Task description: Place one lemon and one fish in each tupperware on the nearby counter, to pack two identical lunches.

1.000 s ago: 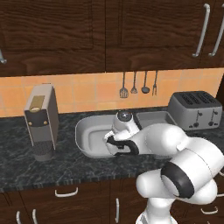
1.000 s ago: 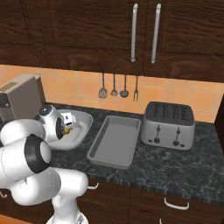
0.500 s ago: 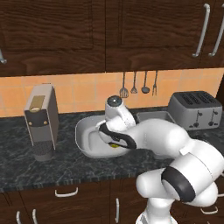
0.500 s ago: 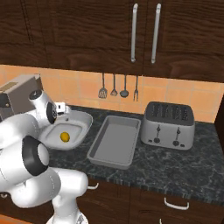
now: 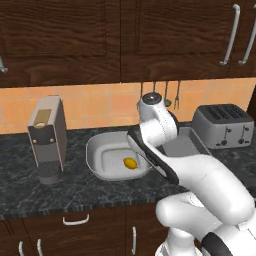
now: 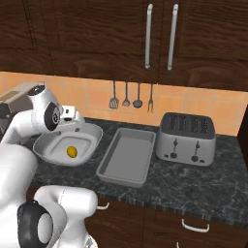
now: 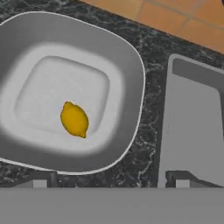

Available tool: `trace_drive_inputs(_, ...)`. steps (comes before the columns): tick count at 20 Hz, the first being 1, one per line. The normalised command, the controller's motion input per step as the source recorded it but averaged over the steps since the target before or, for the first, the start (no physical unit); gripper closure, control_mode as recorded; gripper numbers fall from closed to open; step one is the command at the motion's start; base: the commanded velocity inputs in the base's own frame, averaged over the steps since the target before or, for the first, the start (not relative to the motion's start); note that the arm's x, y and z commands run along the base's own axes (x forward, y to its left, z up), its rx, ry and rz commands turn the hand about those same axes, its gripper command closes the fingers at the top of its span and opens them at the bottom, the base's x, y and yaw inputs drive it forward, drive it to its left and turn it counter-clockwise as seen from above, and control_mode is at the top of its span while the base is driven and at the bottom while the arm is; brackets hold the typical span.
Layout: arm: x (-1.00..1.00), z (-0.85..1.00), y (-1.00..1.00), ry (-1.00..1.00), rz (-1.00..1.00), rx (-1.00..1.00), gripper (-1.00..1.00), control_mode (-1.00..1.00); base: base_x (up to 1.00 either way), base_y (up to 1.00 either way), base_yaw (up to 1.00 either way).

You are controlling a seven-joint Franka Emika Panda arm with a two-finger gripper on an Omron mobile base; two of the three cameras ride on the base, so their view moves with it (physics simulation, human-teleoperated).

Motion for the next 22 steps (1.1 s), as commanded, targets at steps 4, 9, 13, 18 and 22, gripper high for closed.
trace_drive_inputs(4, -1.00, 0.40, -1.00, -0.16, -0.03, 0.14, -1.00, -1.00, 0.00, 0.00, 0.00)
trace_drive_inputs(9, -0.80, 0.24, -0.80, -0.01, -0.02, 0.01, -1.00, 1.00, -0.20, -0.20, 0.00)
trace_drive_inputs(13, 0.00, 0.00, 0.00, 0.00, 0.00, 0.00, -1.00, 1.00, -1.00, -1.00, 0.00)
trace_drive_inputs(18, 0.00, 0.00, 0.00, 0.00, 0.00, 0.00, -1.00, 1.00, -1.00, -1.00, 0.00)
trace_drive_inputs(22, 0.00, 0.00, 0.00, 0.00, 0.00, 0.00, -1.00, 1.00, -1.00, -1.00, -0.01)
